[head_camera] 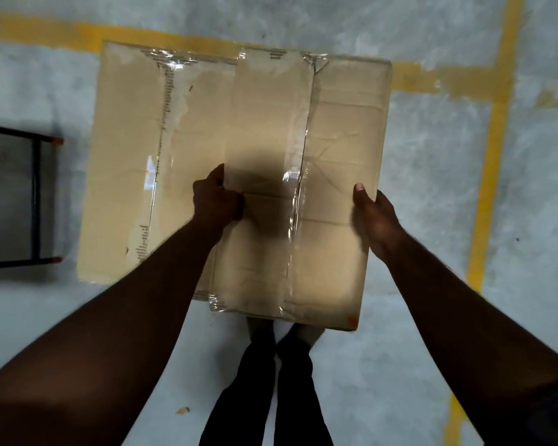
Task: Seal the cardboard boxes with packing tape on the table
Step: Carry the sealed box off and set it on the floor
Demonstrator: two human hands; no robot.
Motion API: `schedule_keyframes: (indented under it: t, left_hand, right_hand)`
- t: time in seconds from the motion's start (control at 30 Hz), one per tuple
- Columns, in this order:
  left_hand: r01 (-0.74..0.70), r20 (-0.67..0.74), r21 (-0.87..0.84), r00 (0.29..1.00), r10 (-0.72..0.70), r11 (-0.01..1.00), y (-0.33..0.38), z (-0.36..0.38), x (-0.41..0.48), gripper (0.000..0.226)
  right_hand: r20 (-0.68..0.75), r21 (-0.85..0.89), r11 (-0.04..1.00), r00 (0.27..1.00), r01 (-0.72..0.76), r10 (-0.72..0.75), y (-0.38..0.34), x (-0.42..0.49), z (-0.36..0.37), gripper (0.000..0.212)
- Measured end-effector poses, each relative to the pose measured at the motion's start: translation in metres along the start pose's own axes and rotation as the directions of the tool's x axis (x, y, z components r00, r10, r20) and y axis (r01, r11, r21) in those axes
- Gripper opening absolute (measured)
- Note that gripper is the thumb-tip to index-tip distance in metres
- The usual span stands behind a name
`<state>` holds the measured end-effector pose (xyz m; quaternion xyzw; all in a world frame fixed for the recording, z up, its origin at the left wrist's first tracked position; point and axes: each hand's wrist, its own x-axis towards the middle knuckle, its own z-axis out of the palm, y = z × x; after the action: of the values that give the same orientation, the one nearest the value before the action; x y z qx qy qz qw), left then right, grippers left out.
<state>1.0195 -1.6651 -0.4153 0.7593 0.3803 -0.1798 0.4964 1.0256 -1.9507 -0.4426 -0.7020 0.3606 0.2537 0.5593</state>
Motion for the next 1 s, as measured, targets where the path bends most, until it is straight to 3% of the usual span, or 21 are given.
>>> schedule_keyframes:
  t: [0.13,0.27,0.63,0.67,0.8,1.0]
  left_hand:
    - [0.005,-0.02,0.087,1.0,-0.004,0.996,-0.025,0.015,0.025,0.075]
    - [0.023,-0.063,0.179,0.998,-0.012,0.984,-0.009,0.028,0.013,0.076]
    - [-0.104,-0.168,0.358,0.97,0.173,0.928,-0.02,0.049,0.001,0.071]
    - [-0.086,-0.174,0.391,0.971,0.165,0.916,-0.019,0.049,0.001,0.071]
    - [-0.055,-0.186,0.5,0.968,0.17,0.864,-0.022,0.046,-0.003,0.068]
    - [-0.054,-0.088,0.507,0.99,0.113,0.86,-0.045,0.03,-0.026,0.084]
  right_hand:
    - [0.027,0.0,0.999,0.999,-0.044,0.044,0.007,0.015,0.003,0.054]
    - [0.038,-0.015,0.997,0.997,-0.07,0.071,0.012,0.028,0.006,0.083]
    - [-0.014,-0.109,0.994,1.0,-0.003,0.002,0.02,0.036,0.006,0.052]
    - [-0.023,-0.137,0.99,1.0,0.006,-0.01,0.021,0.037,0.006,0.056]
    - [-0.022,-0.262,0.961,0.996,-0.087,0.084,0.02,0.039,0.007,0.107]
    - [-0.134,-0.377,0.916,0.987,-0.135,0.09,0.005,0.018,0.022,0.08]
